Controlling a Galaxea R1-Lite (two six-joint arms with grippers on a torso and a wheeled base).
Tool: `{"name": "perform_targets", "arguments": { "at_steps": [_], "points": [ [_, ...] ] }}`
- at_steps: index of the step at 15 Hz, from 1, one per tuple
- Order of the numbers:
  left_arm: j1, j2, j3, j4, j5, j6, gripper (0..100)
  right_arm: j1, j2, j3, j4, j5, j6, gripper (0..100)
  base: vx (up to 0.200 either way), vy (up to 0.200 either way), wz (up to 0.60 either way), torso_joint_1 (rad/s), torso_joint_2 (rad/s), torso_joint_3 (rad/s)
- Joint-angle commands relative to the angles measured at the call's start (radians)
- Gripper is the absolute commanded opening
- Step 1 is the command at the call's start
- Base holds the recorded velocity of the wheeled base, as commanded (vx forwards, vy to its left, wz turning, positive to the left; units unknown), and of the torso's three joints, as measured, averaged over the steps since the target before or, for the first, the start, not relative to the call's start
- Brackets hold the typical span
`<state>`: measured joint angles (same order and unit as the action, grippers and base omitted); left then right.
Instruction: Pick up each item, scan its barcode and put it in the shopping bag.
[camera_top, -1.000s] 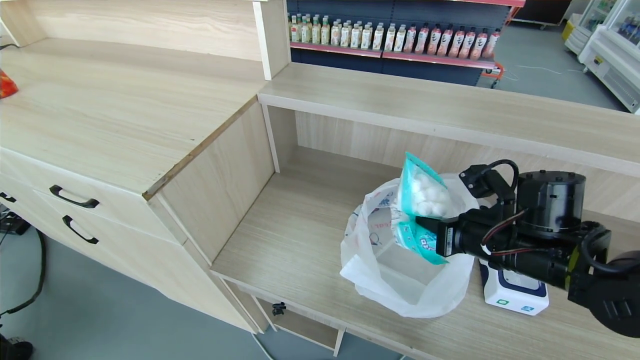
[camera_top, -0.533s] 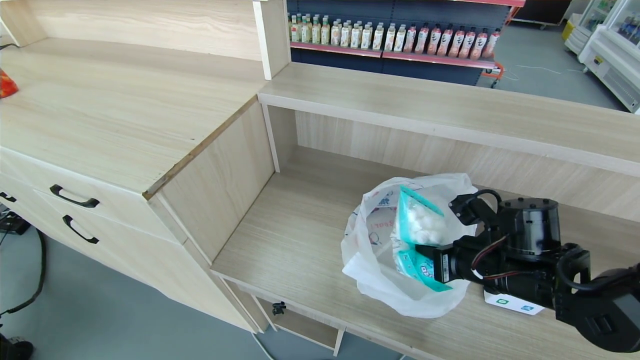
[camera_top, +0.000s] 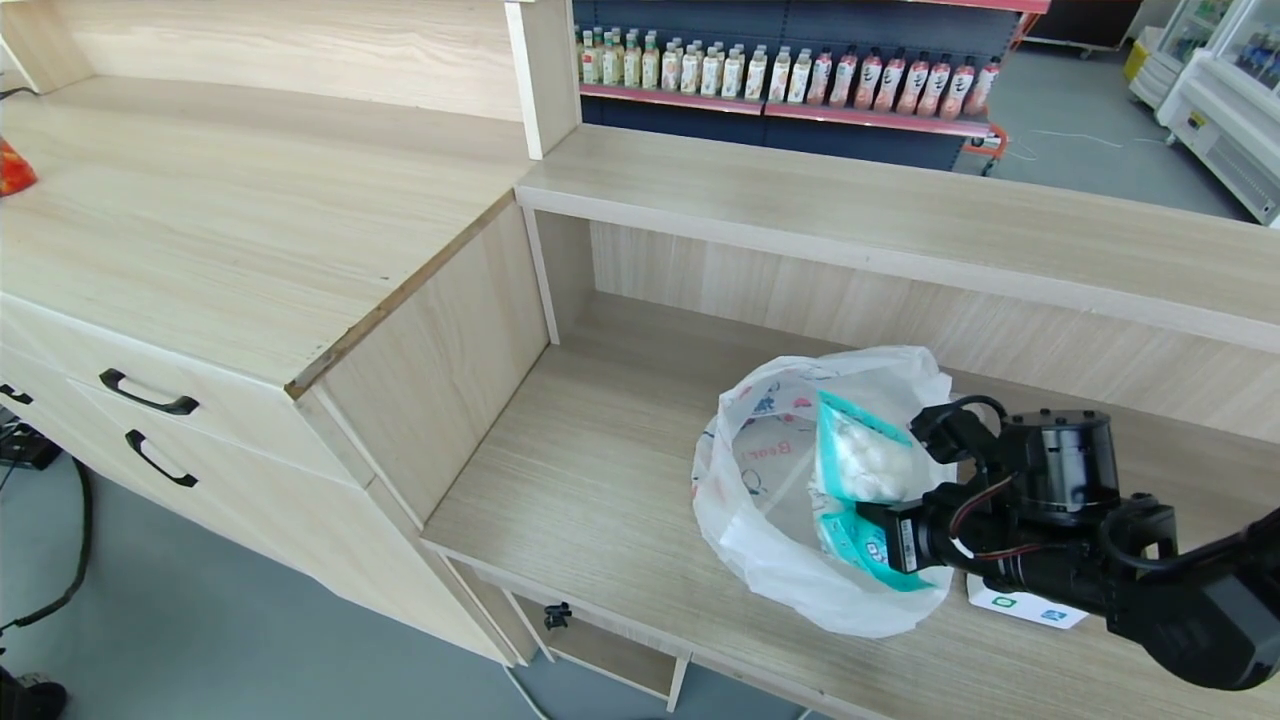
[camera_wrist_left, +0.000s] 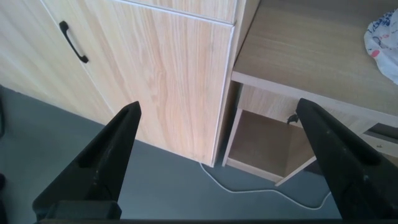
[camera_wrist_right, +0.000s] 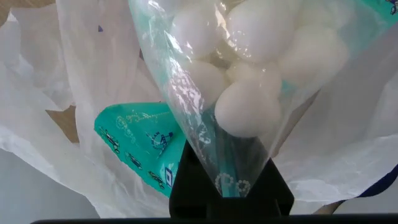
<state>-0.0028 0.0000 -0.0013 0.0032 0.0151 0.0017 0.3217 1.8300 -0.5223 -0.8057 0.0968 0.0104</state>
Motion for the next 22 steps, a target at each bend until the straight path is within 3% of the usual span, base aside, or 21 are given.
{"name": "perform_targets", "arguments": {
  "at_steps": [1, 12, 13, 18, 20, 22],
  "points": [
    [0.000, 0.000, 0.000, 0.000, 0.000, 0.000, 100, -0.004, 0.026, -0.002, -0.001, 0.000, 0.000, 0, 0.000, 0.000, 0.00, 0.000, 0.00, 0.000],
    [0.000, 0.000, 0.000, 0.000, 0.000, 0.000, 100, 0.002, 0.048, 0.002, 0.000, 0.003, 0.000, 0, 0.000, 0.000, 0.00, 0.000, 0.00, 0.000],
    [0.000, 0.000, 0.000, 0.000, 0.000, 0.000, 100, 0.002, 0.043, -0.001, 0.000, 0.001, 0.000, 100, 0.000, 0.000, 0.00, 0.000, 0.00, 0.000],
    [0.000, 0.000, 0.000, 0.000, 0.000, 0.000, 100, 0.008, -0.015, -0.025, 0.008, 0.006, -0.037, 100, 0.000, 0.000, 0.00, 0.000, 0.00, 0.000],
    [0.000, 0.000, 0.001, 0.000, 0.000, 0.000, 100, 0.007, -0.130, -0.077, 0.077, -0.002, -0.202, 100, 0.000, 0.000, 0.00, 0.000, 0.00, 0.000],
    [0.000, 0.000, 0.000, 0.000, 0.000, 0.000, 100, -0.047, -0.308, -0.119, 0.246, -0.002, -0.371, 100, 0.000, 0.000, 0.00, 0.000, 0.00, 0.000]
  ]
}}
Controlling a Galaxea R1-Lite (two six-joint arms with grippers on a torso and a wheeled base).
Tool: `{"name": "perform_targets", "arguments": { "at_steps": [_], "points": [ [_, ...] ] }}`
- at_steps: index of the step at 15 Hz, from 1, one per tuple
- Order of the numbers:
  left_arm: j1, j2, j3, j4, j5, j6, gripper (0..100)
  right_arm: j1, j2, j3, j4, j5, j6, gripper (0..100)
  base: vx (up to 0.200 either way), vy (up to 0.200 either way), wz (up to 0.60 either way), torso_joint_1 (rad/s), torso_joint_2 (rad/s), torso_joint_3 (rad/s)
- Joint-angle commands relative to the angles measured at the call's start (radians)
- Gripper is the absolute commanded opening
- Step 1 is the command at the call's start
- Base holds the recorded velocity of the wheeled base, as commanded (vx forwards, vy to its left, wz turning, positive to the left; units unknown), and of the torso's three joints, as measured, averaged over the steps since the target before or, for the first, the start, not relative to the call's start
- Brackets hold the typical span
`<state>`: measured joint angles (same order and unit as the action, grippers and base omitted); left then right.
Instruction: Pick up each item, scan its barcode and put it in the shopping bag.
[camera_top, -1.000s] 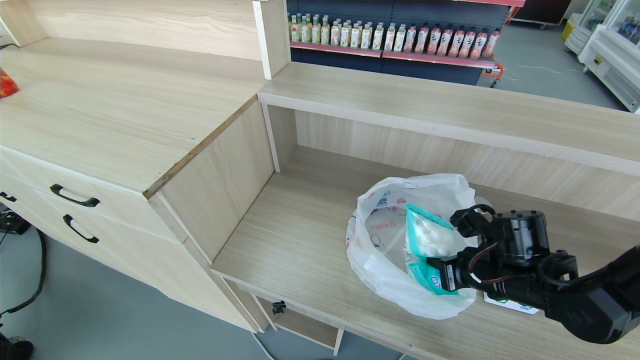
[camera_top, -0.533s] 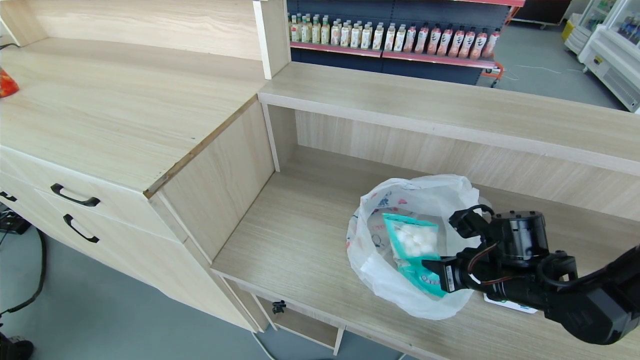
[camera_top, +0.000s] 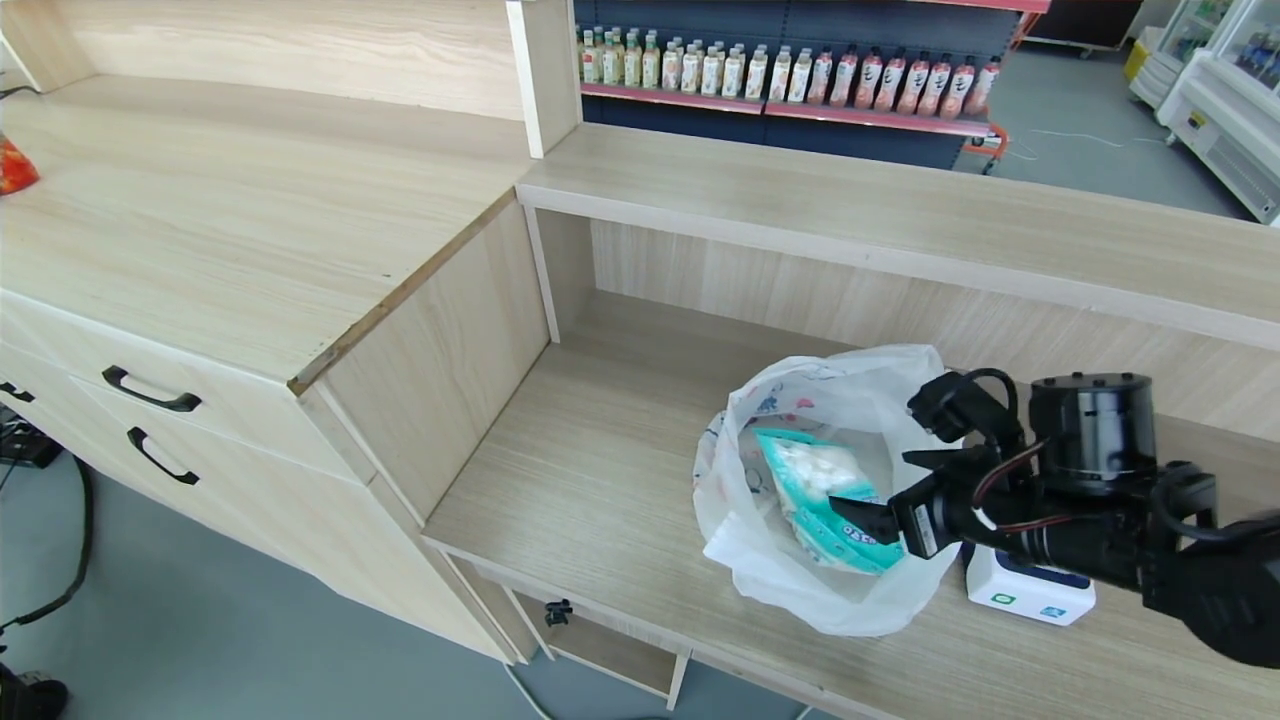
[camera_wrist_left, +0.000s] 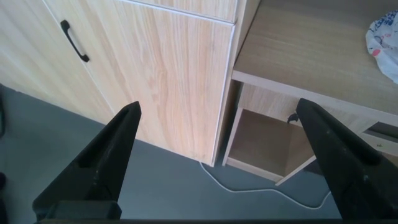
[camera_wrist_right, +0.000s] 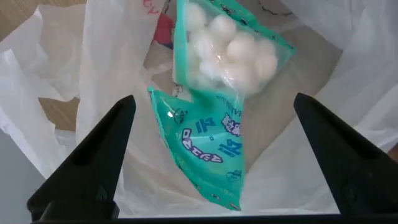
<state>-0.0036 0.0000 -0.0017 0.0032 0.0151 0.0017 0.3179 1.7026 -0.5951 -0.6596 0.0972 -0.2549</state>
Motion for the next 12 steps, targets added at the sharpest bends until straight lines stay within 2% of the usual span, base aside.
{"name": "perform_targets", "arguments": {
  "at_steps": [1, 4, 7, 12],
  "points": [
    [0.001, 0.000, 0.000, 0.000, 0.000, 0.000, 100, -0.065, -0.250, -0.063, 0.169, -0.002, -0.147, 100, 0.000, 0.000, 0.00, 0.000, 0.00, 0.000],
    [0.001, 0.000, 0.000, 0.000, 0.000, 0.000, 100, -0.149, -0.377, -0.115, 0.288, 0.001, -0.184, 100, 0.000, 0.000, 0.00, 0.000, 0.00, 0.000],
    [0.001, 0.000, 0.000, 0.000, 0.000, 0.000, 100, -0.249, -0.445, -0.121, 0.311, 0.002, -0.317, 100, 0.000, 0.000, -0.60, -0.002, 0.00, 0.002],
    [0.001, 0.000, 0.000, 0.000, 0.000, 0.000, 100, -0.292, -0.495, -0.100, 0.248, -0.005, -0.458, 100, 0.000, 0.000, -0.60, 0.002, 0.00, 0.004]
  ]
}}
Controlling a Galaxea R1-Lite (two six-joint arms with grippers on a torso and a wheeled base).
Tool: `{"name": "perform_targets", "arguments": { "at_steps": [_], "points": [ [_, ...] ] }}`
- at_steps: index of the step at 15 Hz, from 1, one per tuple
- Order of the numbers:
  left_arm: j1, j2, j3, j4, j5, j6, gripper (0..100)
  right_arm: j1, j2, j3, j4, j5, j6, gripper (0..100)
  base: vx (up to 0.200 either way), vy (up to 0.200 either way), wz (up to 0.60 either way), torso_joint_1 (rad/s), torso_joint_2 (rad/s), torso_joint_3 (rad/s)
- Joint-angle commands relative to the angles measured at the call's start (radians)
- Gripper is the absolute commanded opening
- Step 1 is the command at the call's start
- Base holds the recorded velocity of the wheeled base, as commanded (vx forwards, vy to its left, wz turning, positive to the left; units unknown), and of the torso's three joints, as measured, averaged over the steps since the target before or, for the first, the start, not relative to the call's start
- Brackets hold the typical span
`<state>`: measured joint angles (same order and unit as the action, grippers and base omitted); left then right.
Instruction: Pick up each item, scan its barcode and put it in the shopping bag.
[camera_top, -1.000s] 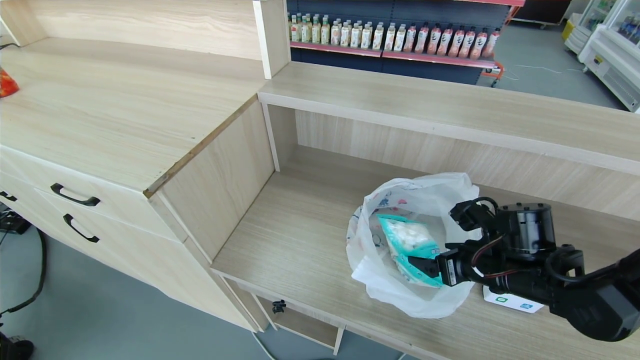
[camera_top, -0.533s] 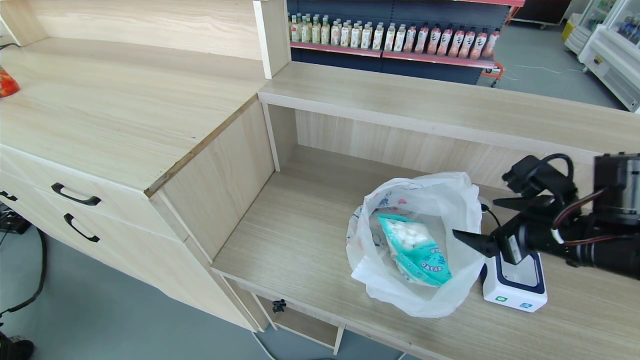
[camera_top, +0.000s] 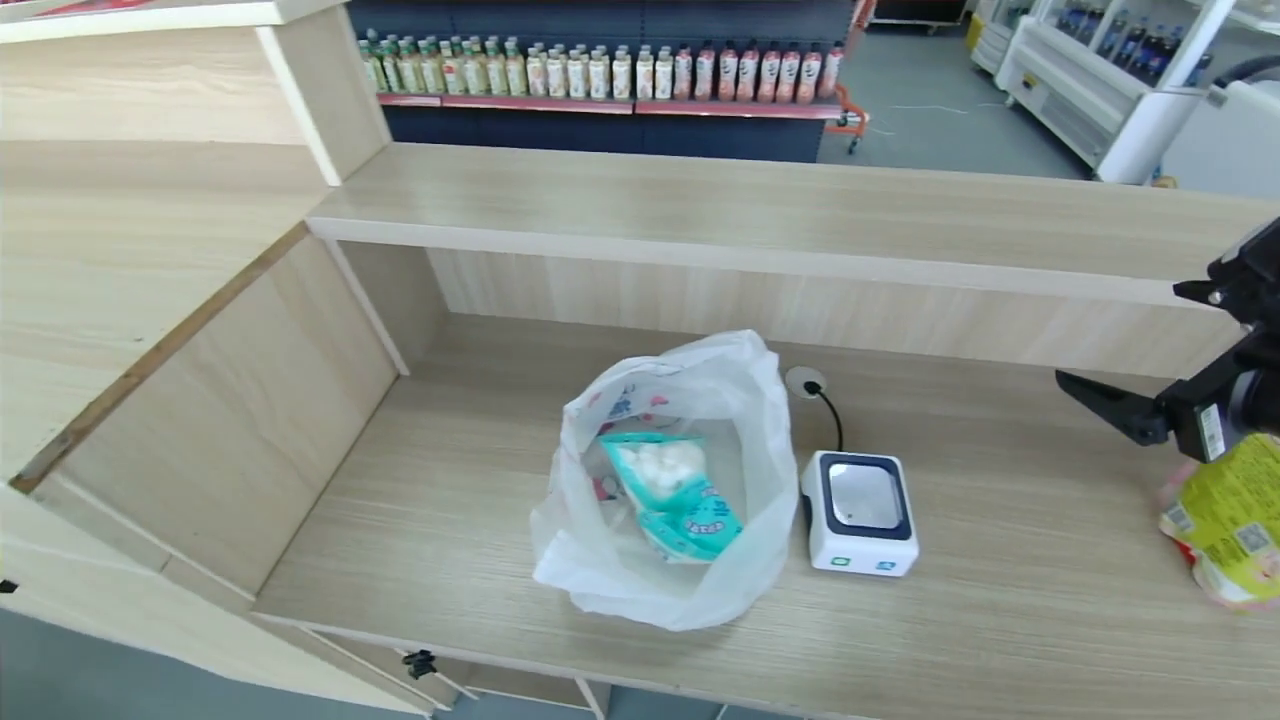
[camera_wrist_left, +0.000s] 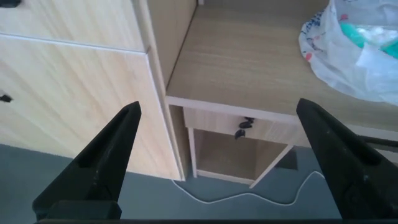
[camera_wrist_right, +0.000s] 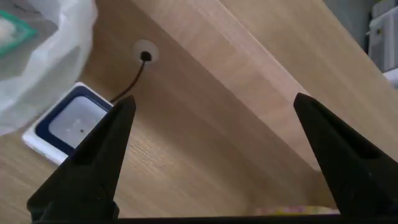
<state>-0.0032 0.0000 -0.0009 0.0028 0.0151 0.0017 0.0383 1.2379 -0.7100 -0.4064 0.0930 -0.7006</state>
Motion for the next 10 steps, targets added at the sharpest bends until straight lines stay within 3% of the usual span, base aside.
{"name": "perform_targets", "arguments": {
  "at_steps": [1, 6, 10],
  "points": [
    [0.000, 0.000, -0.001, 0.000, 0.000, 0.000, 100, -0.012, -0.051, 0.044, -0.020, -0.001, -0.026, 100, 0.000, 0.000, -0.60, 0.002, 0.00, 0.007],
    [0.000, 0.000, -0.001, 0.000, 0.000, 0.000, 100, -0.084, -0.143, 0.221, -0.026, -0.001, -0.086, 100, 0.000, 0.000, -0.60, 0.003, 0.01, 0.002],
    [0.000, 0.000, -0.001, 0.000, 0.000, 0.000, 100, -0.144, -0.117, 0.250, -0.025, 0.002, -0.054, 100, 0.000, 0.000, -0.60, 0.001, 0.00, 0.004]
  ]
}}
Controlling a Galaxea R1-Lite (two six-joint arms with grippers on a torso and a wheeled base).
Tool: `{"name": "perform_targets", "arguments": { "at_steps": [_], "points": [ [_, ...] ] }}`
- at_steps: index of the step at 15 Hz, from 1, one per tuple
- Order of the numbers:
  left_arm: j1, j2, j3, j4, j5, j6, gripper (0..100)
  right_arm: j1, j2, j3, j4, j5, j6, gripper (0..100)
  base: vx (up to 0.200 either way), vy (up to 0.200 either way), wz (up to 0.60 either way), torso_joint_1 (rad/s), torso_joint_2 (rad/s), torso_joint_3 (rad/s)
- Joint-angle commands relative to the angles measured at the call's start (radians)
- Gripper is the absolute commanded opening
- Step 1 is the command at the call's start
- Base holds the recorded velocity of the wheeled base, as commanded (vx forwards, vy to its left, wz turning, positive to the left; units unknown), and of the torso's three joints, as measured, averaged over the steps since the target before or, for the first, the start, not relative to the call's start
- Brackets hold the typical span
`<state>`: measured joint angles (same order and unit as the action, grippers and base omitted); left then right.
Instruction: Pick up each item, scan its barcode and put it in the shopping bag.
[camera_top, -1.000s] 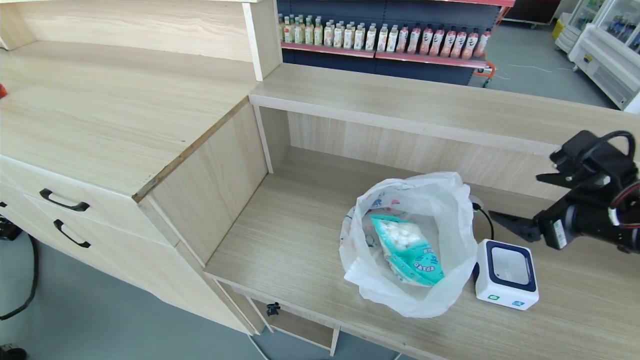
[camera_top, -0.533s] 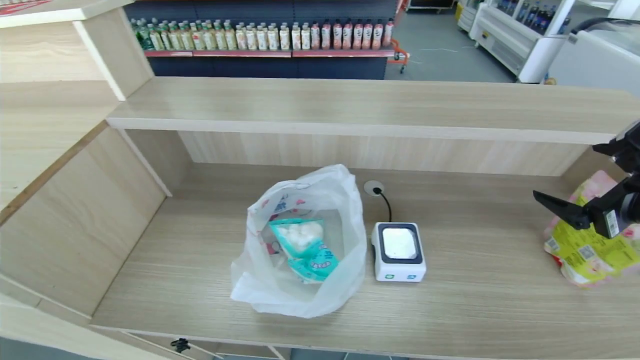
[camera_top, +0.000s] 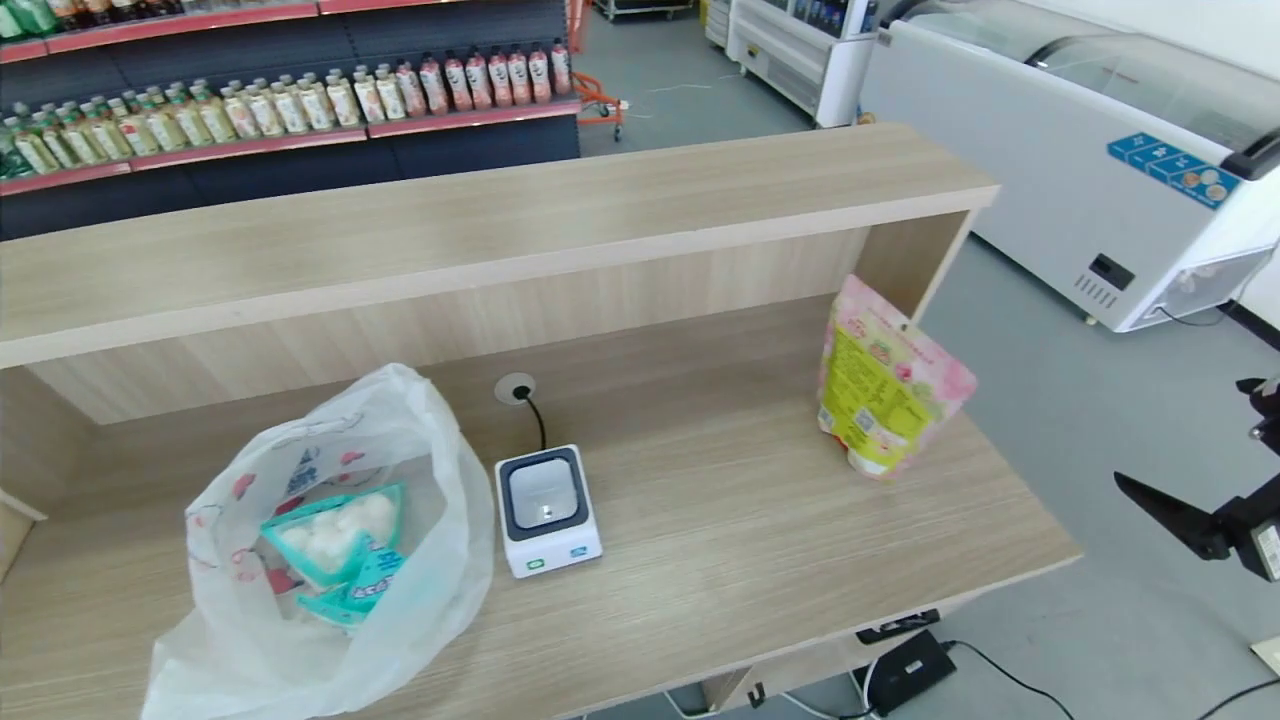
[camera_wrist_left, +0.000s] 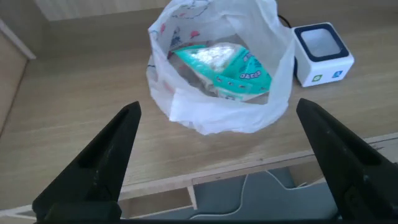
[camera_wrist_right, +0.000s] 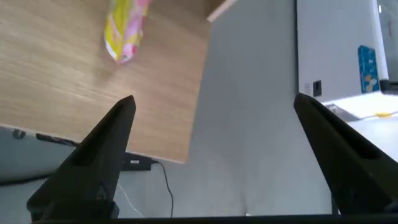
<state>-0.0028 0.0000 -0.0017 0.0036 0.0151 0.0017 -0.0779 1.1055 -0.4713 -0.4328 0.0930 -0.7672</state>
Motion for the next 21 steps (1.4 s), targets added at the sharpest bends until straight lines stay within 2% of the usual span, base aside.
{"name": "perform_targets", "arguments": {
  "at_steps": [1, 3, 5, 6, 9, 10, 14, 16, 19, 21],
  "points": [
    [0.000, 0.000, 0.000, -0.001, 0.000, 0.000, 100, -0.054, 0.066, 0.010, 0.006, 0.002, 0.068, 100, 0.000, 0.000, 0.00, 0.000, 0.00, 0.000],
    [0.000, 0.000, 0.000, -0.001, 0.000, 0.000, 100, -0.060, 0.183, -0.001, -0.003, 0.004, 0.180, 100, 0.000, 0.000, 0.00, 0.000, 0.00, 0.000],
    [0.000, 0.000, 0.000, -0.001, 0.000, 0.000, 100, -0.117, 0.247, 0.000, -0.012, 0.011, 0.184, 100, 0.000, 0.000, 0.00, 0.000, 0.00, 0.000],
    [0.000, 0.000, 0.002, -0.001, 0.000, 0.000, 100, -0.108, 0.275, -0.024, -0.040, 0.050, 0.187, 100, 0.000, 0.000, 0.00, 0.000, 0.00, 0.000],
    [0.000, 0.000, 0.002, -0.001, 0.000, 0.000, 100, -0.079, 0.349, -0.049, -0.101, 0.498, 0.261, 100, 0.000, 0.000, 0.00, 0.000, 0.00, 0.000],
    [0.000, 0.000, 0.002, -0.001, 0.000, 0.000, 100, -0.080, 0.382, -0.061, -0.103, 0.536, 0.252, 100, 0.000, 0.000, 0.00, 0.000, 0.00, 0.000],
    [0.000, 0.000, 0.000, -0.001, 0.000, 0.000, 100, -0.091, 0.494, -0.109, -0.096, 0.536, 0.212, 100, 0.000, 0.000, 0.00, 0.000, 0.00, 0.000],
    [0.000, 0.000, 0.000, -0.001, 0.000, 0.000, 100, -0.129, 0.562, -0.115, -0.103, 0.545, 0.195, 100, 0.000, 0.000, 0.00, 0.000, 0.00, 0.000],
    [0.000, 0.000, 0.000, -0.001, 0.000, 0.000, 100, -0.140, 0.625, -0.125, -0.109, 0.619, 0.157, 100, 0.000, 0.000, 0.00, 0.000, 0.00, 0.000],
    [0.000, 0.000, 0.000, -0.001, 0.000, 0.000, 100, -0.138, 0.663, -0.184, -0.107, 0.625, 0.083, 100, 0.000, 0.000, 0.00, 0.000, 0.00, 0.000]
  ]
}}
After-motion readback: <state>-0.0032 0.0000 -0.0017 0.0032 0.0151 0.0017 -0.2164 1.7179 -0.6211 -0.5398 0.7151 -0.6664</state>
